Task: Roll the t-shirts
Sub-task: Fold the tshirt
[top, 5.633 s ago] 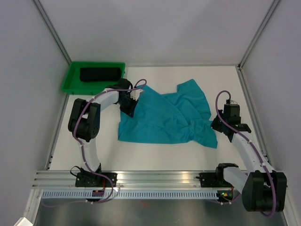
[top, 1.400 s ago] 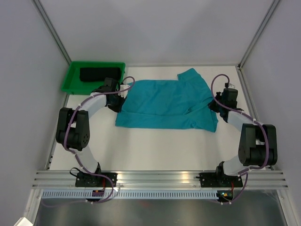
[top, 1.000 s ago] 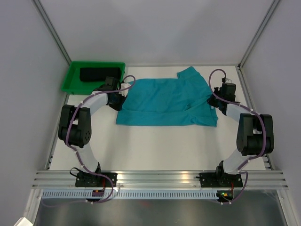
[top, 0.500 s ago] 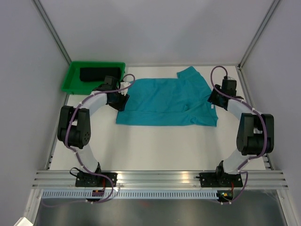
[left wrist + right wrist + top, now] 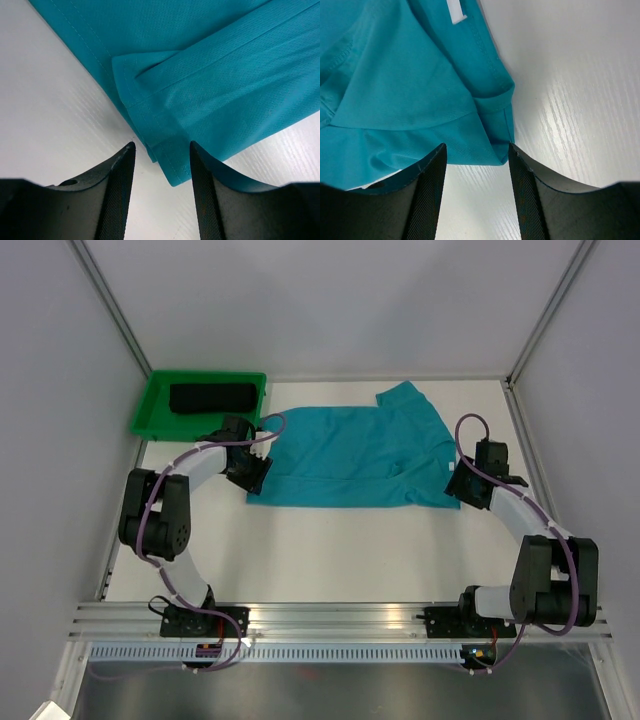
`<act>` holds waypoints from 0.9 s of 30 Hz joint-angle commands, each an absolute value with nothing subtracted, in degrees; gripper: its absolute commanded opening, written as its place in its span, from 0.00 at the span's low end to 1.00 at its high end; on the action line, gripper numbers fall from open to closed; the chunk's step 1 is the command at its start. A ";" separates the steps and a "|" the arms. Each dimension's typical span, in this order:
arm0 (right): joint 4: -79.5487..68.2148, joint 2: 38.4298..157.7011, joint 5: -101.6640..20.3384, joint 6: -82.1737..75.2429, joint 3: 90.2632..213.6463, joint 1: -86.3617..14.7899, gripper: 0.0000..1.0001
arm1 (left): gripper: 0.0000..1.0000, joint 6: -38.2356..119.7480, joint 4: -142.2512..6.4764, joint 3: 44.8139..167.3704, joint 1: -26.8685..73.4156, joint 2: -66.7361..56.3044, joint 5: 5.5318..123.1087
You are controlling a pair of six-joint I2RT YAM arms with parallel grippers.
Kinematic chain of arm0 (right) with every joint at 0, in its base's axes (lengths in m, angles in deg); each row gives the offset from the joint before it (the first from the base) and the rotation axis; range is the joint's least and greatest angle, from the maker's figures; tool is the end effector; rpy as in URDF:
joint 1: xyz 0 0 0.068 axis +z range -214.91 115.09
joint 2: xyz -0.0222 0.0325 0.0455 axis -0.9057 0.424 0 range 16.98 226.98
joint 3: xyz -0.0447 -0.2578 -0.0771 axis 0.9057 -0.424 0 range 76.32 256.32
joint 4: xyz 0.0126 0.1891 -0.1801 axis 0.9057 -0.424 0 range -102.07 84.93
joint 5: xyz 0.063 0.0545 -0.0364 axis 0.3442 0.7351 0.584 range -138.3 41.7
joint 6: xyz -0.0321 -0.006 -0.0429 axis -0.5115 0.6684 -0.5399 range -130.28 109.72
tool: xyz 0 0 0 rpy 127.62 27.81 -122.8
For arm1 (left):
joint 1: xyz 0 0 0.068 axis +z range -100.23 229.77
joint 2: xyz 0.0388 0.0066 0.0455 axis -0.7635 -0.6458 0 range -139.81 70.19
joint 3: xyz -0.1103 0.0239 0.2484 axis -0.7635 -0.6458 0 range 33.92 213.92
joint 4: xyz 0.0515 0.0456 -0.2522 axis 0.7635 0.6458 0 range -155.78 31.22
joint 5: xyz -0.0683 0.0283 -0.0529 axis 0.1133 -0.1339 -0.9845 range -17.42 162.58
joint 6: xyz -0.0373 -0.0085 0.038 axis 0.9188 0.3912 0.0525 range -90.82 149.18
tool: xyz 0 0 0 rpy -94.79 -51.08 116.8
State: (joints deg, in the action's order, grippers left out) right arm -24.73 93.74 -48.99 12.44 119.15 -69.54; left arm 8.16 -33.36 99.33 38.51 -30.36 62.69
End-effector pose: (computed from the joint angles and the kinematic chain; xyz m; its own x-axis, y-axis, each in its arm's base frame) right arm 0.2605 -0.0217 0.1954 -0.7060 0.4446 -0.5513 0.3907 0.8937 0.2204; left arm 0.3370 -0.0734 0.1803 -0.7542 0.5104 -0.4132 0.5648 0.8252 -0.0115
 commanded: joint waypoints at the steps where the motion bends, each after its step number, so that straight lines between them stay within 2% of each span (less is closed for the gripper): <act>1: -24.67 94.85 -48.92 12.22 118.08 -69.48 0.59 | 0.53 8.96 -34.32 99.32 38.44 -31.41 63.79; 2: -24.50 95.38 -49.53 12.22 117.81 -69.48 0.58 | 0.53 9.05 -34.93 99.23 38.44 -31.67 63.79; 5: -23.27 97.58 -49.97 12.48 116.75 -69.57 0.47 | 0.52 9.40 -35.98 98.70 38.44 -32.38 65.10; 6: -22.22 98.10 -49.89 12.66 116.58 -69.57 0.41 | 0.51 9.40 -36.25 98.61 38.44 -33.16 65.46; 7: -21.86 98.89 -50.15 12.92 116.40 -69.57 0.26 | 0.51 9.40 -36.43 98.44 38.44 -33.52 65.64; 9: -21.51 99.07 -51.20 13.19 116.40 -69.66 0.12 | 0.50 9.40 -36.78 98.43 38.35 -34.22 66.34; 10: -21.59 98.90 -52.86 13.27 116.40 -70.01 0.00 | 0.50 9.40 -36.87 98.35 38.43 -34.92 66.52; 11: -21.77 98.20 -53.92 13.62 116.31 -70.18 0.00 | 0.49 9.23 -37.04 98.35 38.44 -35.10 67.21; 16: -22.91 95.39 -58.58 13.89 116.75 -71.41 0.00 | 0.48 8.88 -37.66 97.65 38.44 -35.37 67.83; 20: -23.26 96.96 -56.66 13.45 117.01 -71.42 0.01 | 0.47 8.26 -37.48 97.29 38.44 -34.06 66.96; 23: -23.88 98.28 -57.18 13.45 117.10 -71.42 0.30 | 0.49 7.38 -36.08 96.50 38.35 -30.46 64.16; 24: -23.97 98.20 -57.27 13.54 117.19 -71.42 0.43 | 0.50 7.12 -35.55 96.33 38.35 -29.14 63.19; 27: -24.06 96.97 -57.09 14.06 116.93 -71.42 0.54 | 0.54 6.50 -32.40 96.50 38.52 -25.18 61.34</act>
